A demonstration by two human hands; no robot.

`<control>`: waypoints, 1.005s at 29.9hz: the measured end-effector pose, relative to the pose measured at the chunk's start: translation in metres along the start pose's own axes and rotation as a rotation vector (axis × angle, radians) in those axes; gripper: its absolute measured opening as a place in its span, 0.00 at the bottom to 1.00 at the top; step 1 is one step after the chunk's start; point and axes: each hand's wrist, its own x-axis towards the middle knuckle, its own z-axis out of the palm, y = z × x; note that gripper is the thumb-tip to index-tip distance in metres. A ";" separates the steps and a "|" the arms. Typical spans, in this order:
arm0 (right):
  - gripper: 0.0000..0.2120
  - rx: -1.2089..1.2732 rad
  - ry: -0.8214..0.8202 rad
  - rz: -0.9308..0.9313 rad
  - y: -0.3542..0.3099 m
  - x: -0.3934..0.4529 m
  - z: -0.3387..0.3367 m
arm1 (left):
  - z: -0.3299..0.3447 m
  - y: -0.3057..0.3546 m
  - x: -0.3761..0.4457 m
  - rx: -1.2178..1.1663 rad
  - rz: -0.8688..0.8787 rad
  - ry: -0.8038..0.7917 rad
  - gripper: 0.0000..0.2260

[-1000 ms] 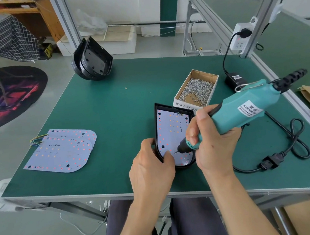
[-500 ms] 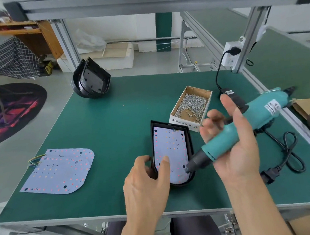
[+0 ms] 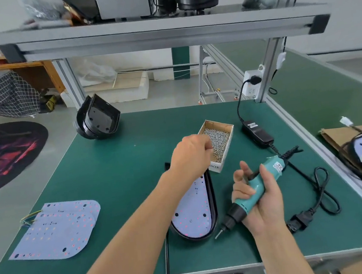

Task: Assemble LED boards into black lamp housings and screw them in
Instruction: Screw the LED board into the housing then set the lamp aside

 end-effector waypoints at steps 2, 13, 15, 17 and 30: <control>0.16 -0.012 0.016 -0.001 0.001 0.002 0.001 | 0.013 0.004 0.027 0.131 0.022 -0.104 0.07; 0.15 -0.053 0.048 -0.027 0.008 0.005 0.000 | 0.053 -0.002 0.067 0.380 -0.028 -0.239 0.08; 0.14 -0.055 0.052 -0.029 0.008 0.005 0.000 | 0.055 -0.003 0.069 0.386 -0.032 -0.235 0.13; 0.14 -0.060 0.053 -0.031 0.008 0.005 0.000 | 0.056 -0.004 0.070 0.390 -0.030 -0.244 0.10; 0.12 -0.057 0.035 -0.041 0.007 0.003 0.001 | 0.013 -0.002 0.021 -0.289 -0.047 0.017 0.04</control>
